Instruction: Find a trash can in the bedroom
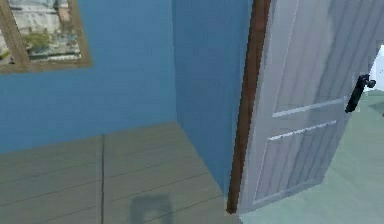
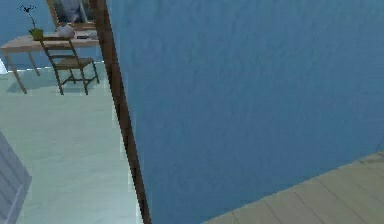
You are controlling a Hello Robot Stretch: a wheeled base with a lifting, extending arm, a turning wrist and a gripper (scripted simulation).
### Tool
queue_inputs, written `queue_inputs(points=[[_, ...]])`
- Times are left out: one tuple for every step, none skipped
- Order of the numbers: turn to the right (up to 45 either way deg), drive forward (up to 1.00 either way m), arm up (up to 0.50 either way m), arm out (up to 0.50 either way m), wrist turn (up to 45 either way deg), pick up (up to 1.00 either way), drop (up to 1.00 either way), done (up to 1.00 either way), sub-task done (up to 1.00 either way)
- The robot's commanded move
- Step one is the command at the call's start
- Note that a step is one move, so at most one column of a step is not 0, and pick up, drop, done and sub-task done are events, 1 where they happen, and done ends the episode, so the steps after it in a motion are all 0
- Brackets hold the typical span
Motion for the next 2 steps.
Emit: queue_inputs(points=[[0.0, 0.15, 0.0, 0.0, 0.0, 0.0, 0.0, 0.0, 0.0], [45.0, 0.0, 0.0, 0.0, 0.0, 0.0, 0.0, 0.0, 0.0]])
